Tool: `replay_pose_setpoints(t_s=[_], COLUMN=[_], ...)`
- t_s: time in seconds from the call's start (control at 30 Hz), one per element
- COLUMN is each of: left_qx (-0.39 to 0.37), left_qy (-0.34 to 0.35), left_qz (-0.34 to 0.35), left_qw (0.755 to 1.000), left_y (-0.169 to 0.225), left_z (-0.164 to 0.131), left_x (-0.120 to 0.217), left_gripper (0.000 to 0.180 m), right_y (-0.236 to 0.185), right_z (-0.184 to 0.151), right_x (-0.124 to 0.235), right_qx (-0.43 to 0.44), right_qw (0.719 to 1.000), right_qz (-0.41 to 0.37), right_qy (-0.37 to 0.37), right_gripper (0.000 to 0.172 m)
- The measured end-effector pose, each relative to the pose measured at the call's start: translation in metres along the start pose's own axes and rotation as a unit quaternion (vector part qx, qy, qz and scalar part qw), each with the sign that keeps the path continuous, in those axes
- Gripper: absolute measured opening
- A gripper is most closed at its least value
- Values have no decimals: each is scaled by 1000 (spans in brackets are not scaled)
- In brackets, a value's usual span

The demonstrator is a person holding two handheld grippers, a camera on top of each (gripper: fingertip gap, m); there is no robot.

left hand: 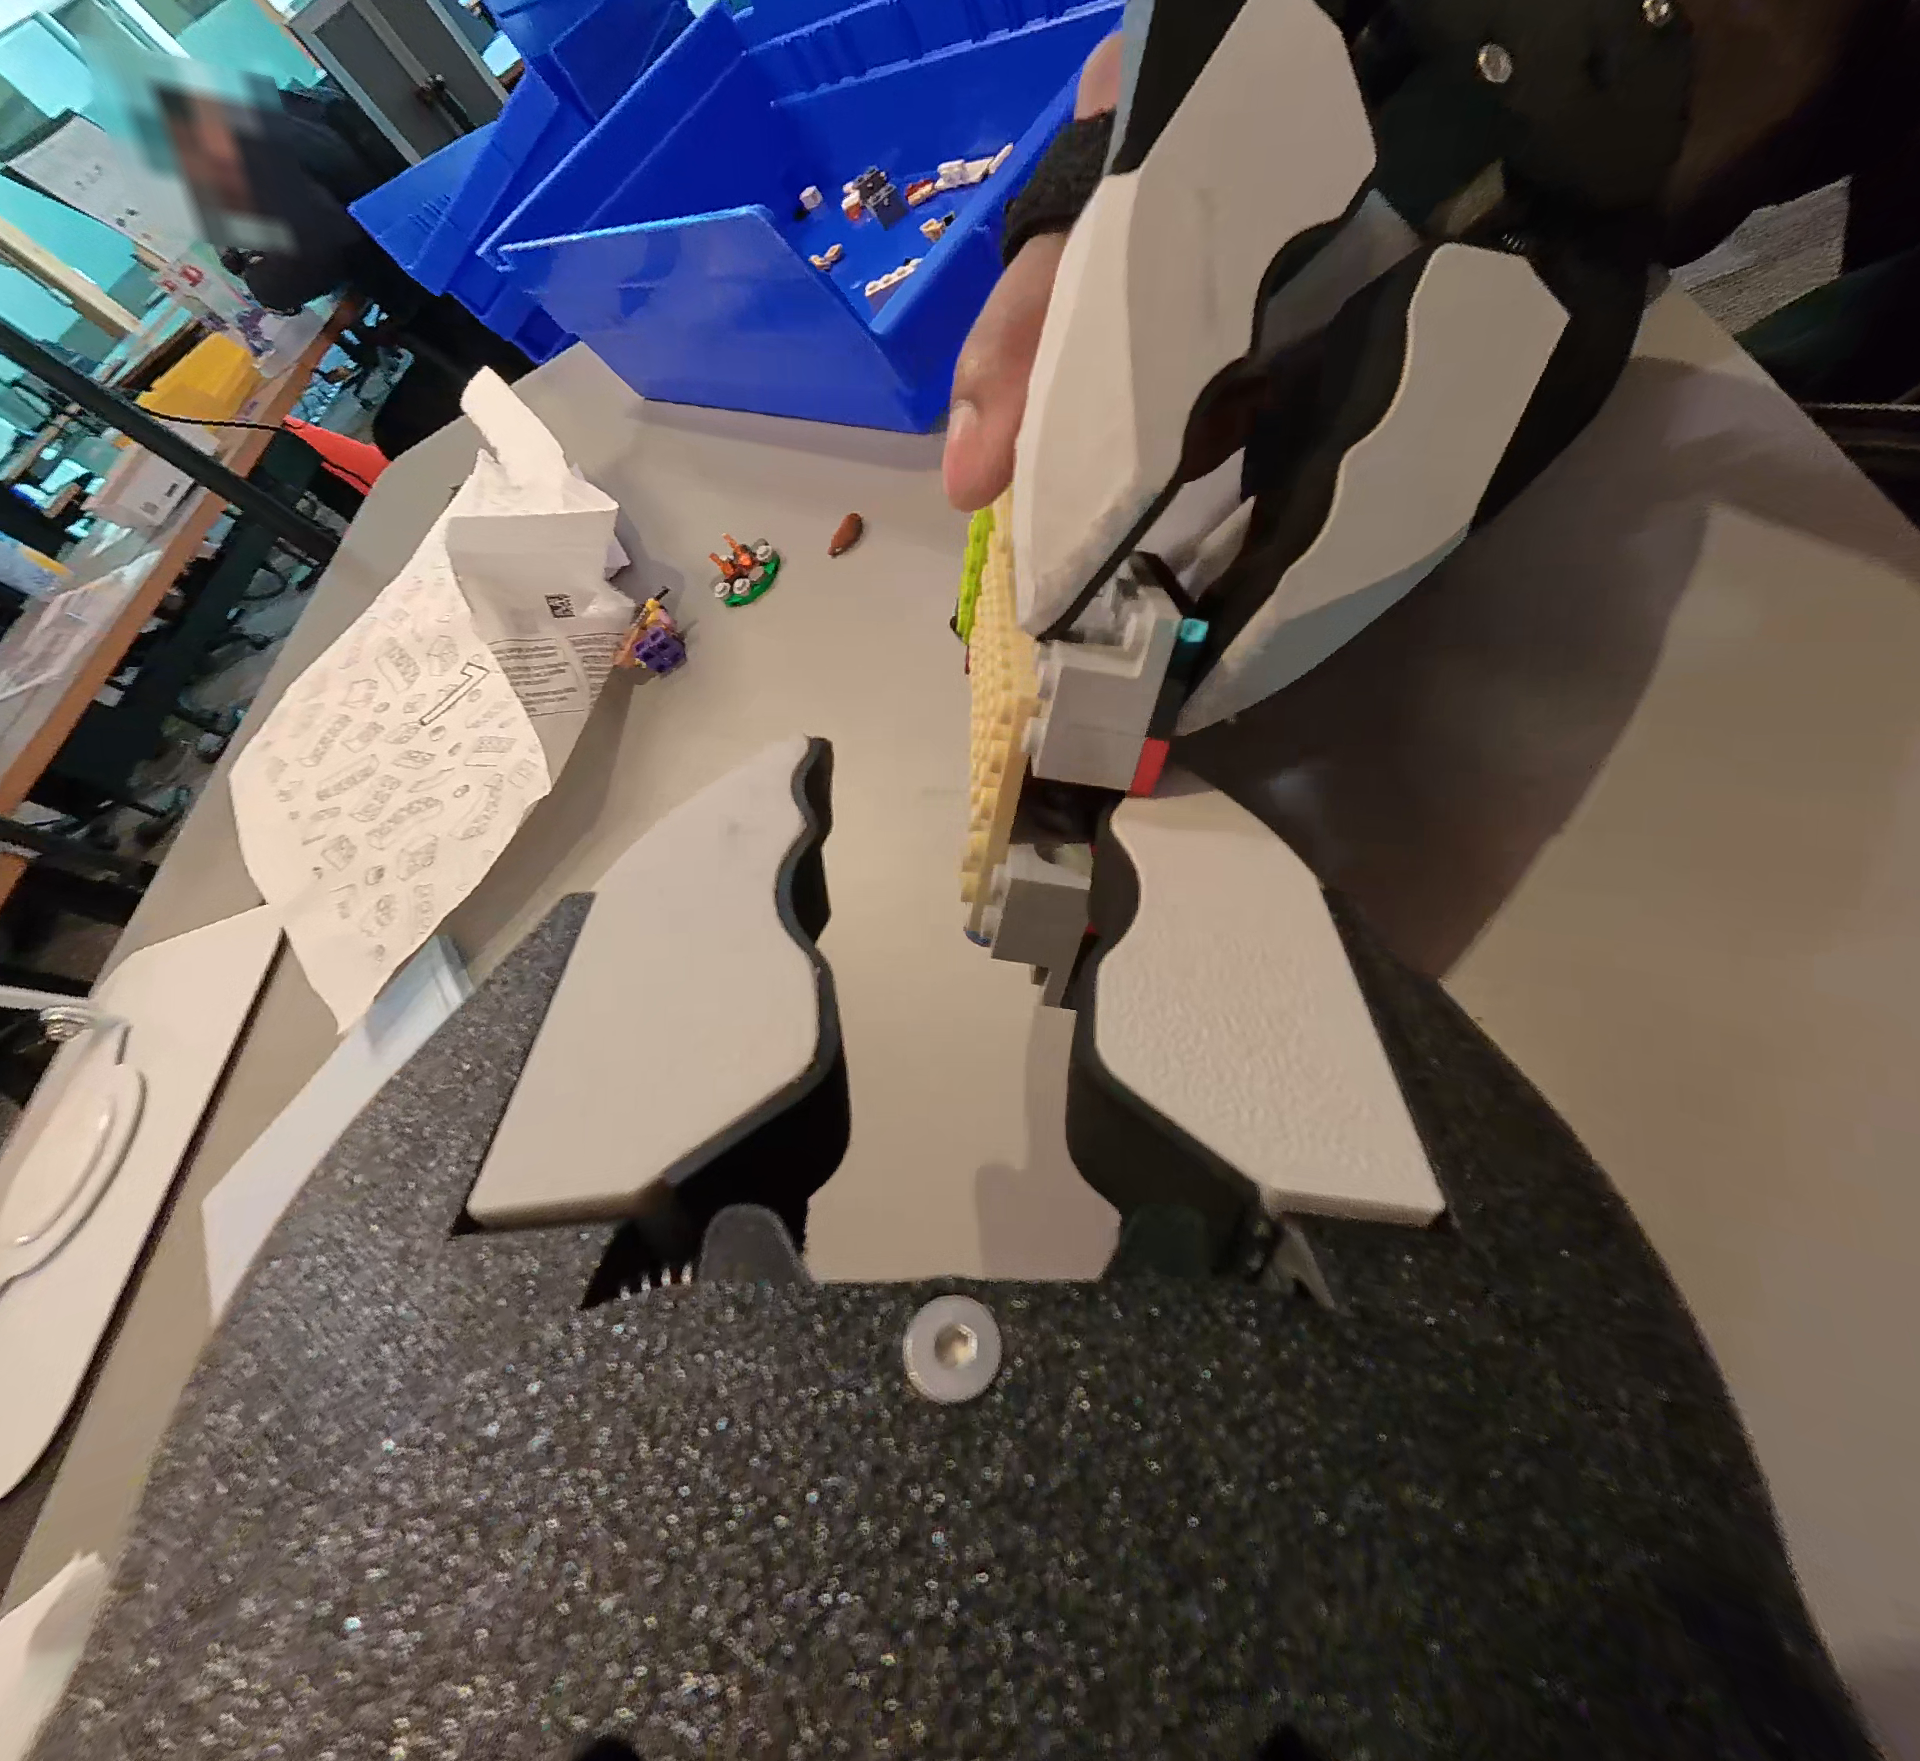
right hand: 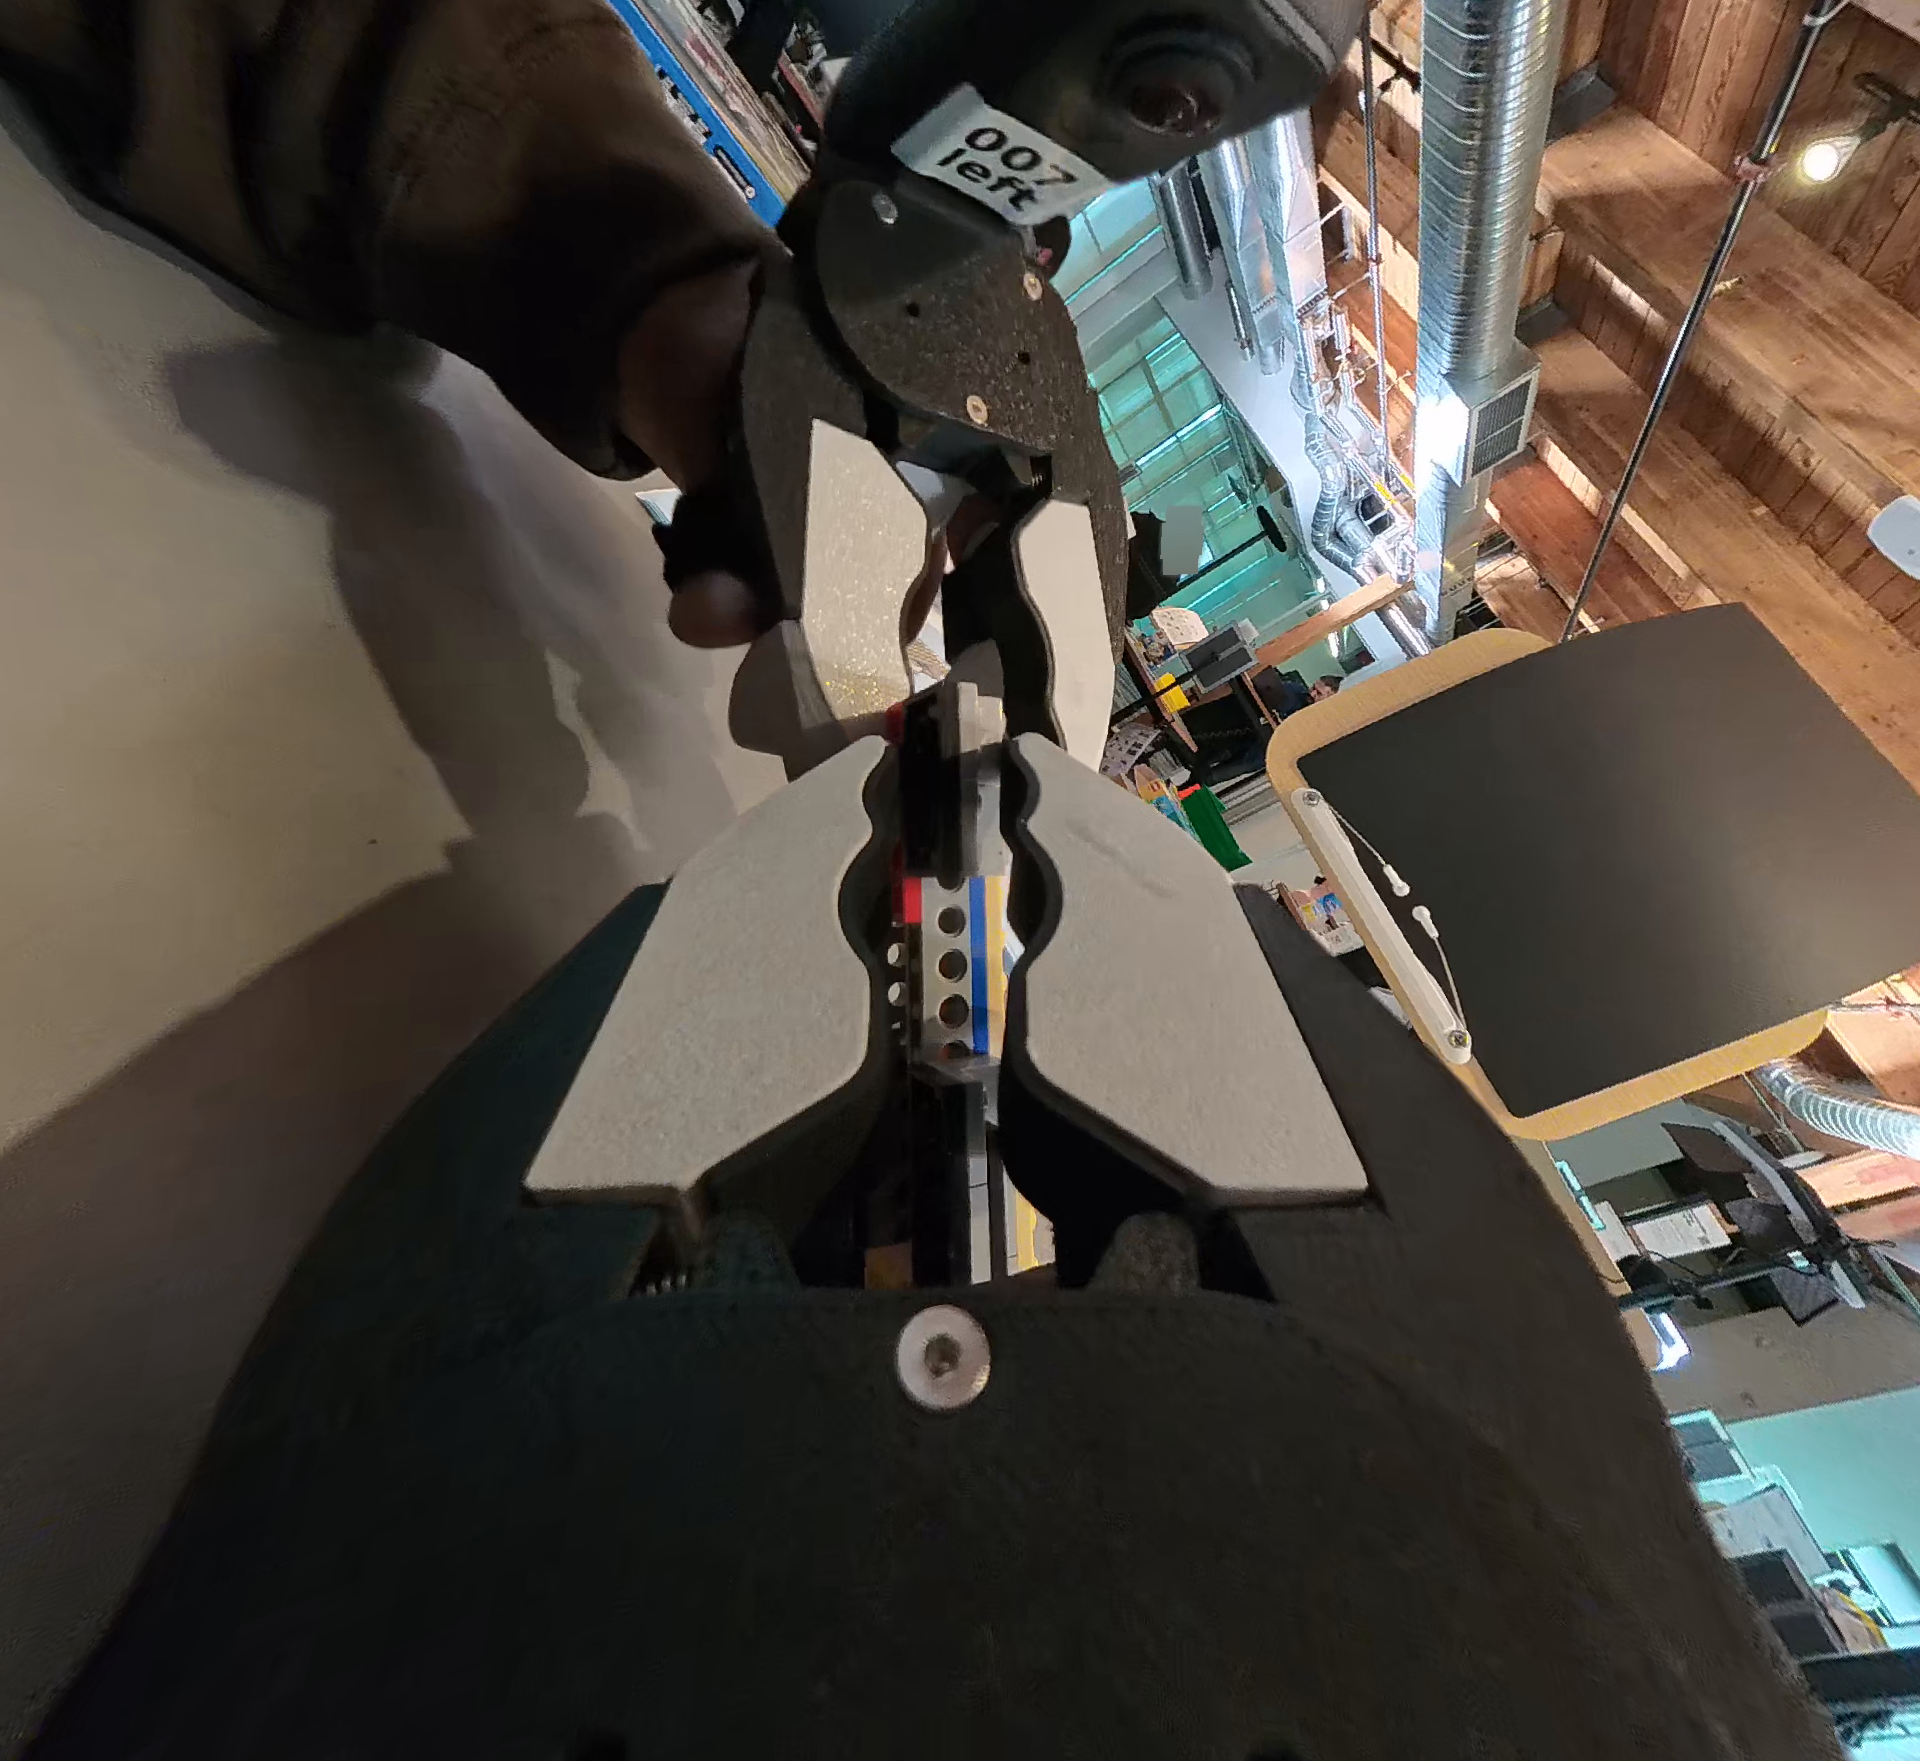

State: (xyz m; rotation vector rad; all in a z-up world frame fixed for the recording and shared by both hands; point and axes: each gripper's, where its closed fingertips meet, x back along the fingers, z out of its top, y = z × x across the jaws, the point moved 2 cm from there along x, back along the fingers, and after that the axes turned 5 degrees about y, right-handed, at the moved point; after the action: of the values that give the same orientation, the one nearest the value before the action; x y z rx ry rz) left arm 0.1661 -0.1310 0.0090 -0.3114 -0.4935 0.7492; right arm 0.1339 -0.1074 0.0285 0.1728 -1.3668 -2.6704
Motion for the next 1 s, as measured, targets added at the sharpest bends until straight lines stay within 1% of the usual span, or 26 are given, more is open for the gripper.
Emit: replay_pose_setpoints(t_s=[0.07,0.13,0.17,0.27,0.37,0.43,0.5,0.6,0.8,1.0], left_qx=[7,19,23,12,4,-7,-19,-31,-97,-137], left_qy=[15,44,47,14,-24,-43,-47,-48,-67,-87], left_qz=[-14,-23,-19,-6,2,6,-1,12,78,101], left_qw=[1000,999,998,1000,1000,999,999,998,990,982], left_y=[3,3,2,-2,-1,1,5,1,-14,-17], left_z=[3,11,12,3,-9,-15,-16,-14,-11,-13], left_x=[1,5,6,5,-3,-7,-8,-6,2,3], left_gripper=[52,52,50,50,48,41,22,21,20,21], right_y=[1,6,9,17,17,14,14,16,24,23], right_z=[0,-2,-4,-4,-2,1,1,0,-6,-11], right_x=[1,2,3,7,8,8,7,8,10,11], right_qx=[-1,-6,-13,-37,-41,-39,-35,-41,-46,-45], right_qw=[1000,1000,1000,999,999,999,999,998,997,998], right_qz=[-3,-15,-19,-30,-31,-24,-28,-31,-53,-52], right_qy=[2,-3,-3,4,13,22,19,23,8,-9], right_gripper=[16,16,16,16,15,15,15,15,15,15])
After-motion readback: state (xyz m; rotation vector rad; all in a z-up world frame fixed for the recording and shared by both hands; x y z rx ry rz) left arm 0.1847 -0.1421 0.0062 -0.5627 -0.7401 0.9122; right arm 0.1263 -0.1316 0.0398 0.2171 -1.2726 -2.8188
